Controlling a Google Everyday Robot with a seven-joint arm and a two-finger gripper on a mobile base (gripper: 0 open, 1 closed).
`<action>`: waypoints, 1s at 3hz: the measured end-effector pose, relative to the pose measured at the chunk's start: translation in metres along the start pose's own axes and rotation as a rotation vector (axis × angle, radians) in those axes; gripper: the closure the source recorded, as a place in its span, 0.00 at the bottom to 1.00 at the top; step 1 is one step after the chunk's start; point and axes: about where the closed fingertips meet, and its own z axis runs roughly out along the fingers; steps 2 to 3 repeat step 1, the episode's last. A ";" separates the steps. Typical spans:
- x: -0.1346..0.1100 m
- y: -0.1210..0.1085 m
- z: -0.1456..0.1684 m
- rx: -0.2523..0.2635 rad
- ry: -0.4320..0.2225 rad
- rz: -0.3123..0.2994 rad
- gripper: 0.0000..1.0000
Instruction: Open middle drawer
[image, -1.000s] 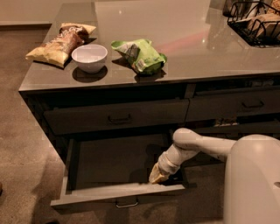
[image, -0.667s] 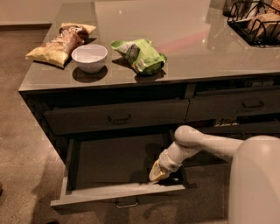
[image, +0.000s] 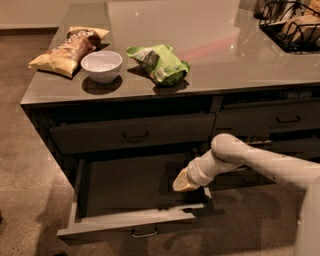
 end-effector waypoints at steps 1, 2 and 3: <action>0.002 0.001 0.004 -0.010 0.002 -0.001 0.73; 0.002 0.001 0.004 -0.010 0.002 -0.001 0.73; 0.002 0.001 0.004 -0.010 0.002 -0.001 0.73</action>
Offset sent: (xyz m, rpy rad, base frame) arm 0.0000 0.0000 0.0000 0.0000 0.0000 0.0000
